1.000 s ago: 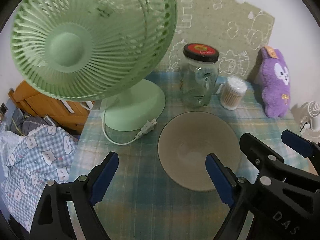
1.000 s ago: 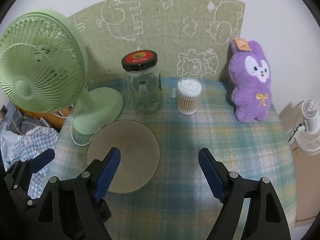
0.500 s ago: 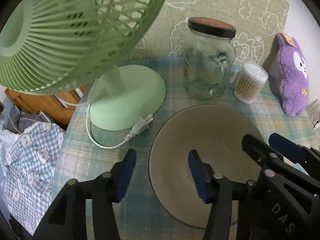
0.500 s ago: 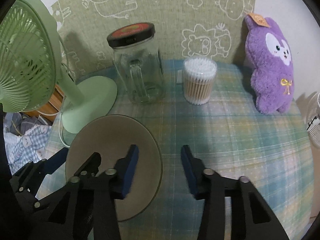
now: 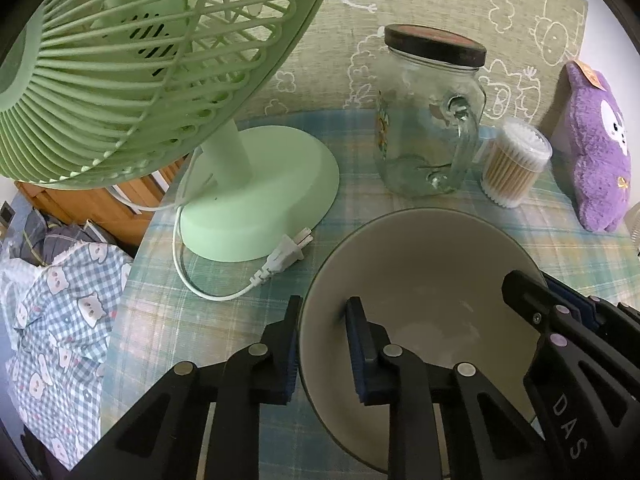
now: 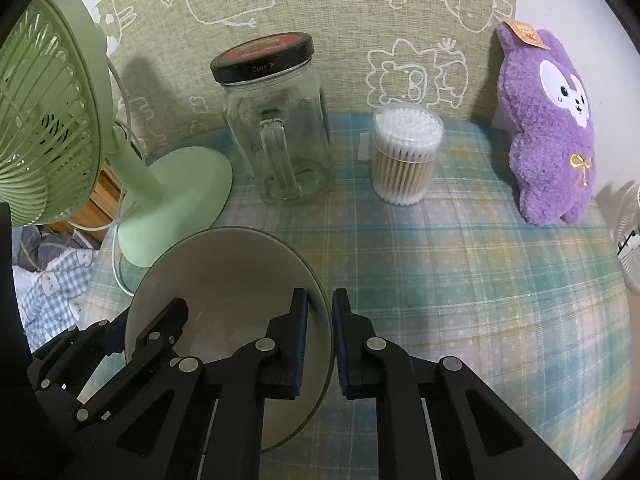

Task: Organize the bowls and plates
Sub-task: 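Lift the white bowl with both tools off the table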

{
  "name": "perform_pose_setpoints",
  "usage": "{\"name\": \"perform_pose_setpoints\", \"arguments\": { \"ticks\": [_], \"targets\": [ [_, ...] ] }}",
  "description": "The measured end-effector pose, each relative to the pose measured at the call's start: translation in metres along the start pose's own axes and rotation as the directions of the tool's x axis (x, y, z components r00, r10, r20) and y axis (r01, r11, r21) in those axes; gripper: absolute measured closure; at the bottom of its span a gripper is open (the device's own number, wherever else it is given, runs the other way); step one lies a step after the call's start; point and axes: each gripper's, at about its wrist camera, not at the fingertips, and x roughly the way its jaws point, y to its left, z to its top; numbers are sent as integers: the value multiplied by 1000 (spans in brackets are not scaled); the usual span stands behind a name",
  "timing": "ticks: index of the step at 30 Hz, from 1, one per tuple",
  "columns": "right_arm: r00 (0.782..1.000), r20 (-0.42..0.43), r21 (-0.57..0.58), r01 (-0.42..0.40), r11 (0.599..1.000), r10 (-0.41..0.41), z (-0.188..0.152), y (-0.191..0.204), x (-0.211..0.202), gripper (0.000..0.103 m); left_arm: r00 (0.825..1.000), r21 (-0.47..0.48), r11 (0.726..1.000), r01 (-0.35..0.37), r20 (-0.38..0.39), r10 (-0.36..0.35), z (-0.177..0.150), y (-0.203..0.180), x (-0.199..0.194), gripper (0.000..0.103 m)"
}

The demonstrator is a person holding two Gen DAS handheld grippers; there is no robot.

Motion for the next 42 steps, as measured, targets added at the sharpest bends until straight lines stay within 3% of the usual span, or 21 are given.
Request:
{"name": "perform_pose_setpoints", "arguments": {
  "ticks": [17,42],
  "targets": [
    [1000,-7,-1,17,1000,-17,-21,7,-36,87,1000,24,1000,-1,-6,2,-20,3,-33,84],
    [991,94,39,87,995,-90,-79,38,-185,87,993,76,995,61,96,-68,-61,28,-163,84]
  ]
}}
